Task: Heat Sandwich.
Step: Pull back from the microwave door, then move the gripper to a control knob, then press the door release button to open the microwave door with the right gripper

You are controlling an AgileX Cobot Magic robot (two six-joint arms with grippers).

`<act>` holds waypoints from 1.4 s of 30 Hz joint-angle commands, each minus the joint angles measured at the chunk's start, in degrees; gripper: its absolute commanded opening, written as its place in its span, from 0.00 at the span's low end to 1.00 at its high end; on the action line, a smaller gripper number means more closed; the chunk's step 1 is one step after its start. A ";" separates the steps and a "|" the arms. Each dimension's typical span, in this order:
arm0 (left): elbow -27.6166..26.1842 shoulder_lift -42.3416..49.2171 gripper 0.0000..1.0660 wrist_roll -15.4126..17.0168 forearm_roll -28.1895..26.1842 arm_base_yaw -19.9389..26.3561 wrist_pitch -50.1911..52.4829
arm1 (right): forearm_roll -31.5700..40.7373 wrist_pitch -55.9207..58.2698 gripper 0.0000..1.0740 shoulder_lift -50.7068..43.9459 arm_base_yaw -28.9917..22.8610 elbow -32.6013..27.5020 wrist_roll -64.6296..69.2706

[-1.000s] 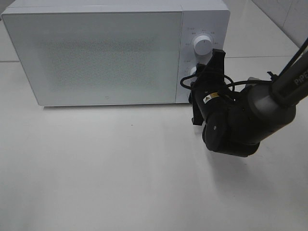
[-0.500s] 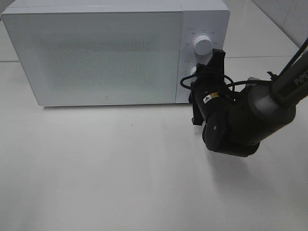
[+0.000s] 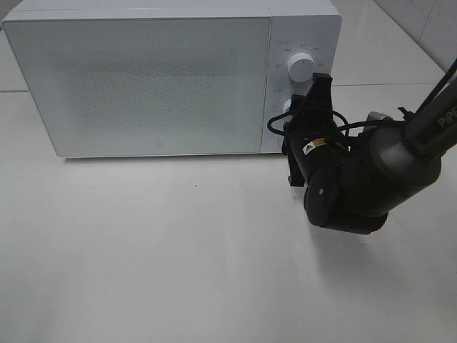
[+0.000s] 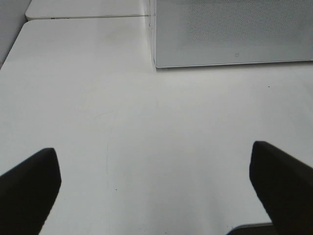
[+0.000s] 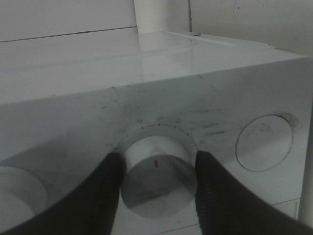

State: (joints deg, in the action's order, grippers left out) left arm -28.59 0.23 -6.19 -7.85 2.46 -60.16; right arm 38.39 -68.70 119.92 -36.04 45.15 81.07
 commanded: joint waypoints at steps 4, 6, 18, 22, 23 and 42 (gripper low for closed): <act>0.29 1.49 0.97 0.34 -0.23 0.29 0.69 | -6.65 -3.95 0.53 -1.26 -0.74 -0.63 -2.01; 0.29 1.49 0.97 0.34 -0.23 0.29 0.69 | -6.70 -3.78 0.64 -1.26 -0.74 -0.63 -2.29; 0.29 1.49 0.97 0.34 -0.23 0.29 0.69 | -4.53 -2.64 0.70 -2.86 -2.12 -3.90 -4.58; 0.29 1.49 0.97 0.34 -0.23 0.29 0.69 | -4.87 -2.46 0.70 -3.44 -2.12 -4.64 -5.84; 0.29 1.49 0.97 0.34 -0.23 0.29 0.69 | -4.87 -2.41 0.70 -3.95 -2.12 -4.93 -6.70; 0.29 1.49 0.97 0.34 -0.23 0.29 0.69 | -13.52 32.66 0.70 -24.92 2.52 -10.31 -63.48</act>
State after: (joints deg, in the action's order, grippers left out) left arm -28.59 0.23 -6.19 -7.85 2.46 -60.16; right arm 26.64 -41.60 97.06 -34.32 34.84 24.18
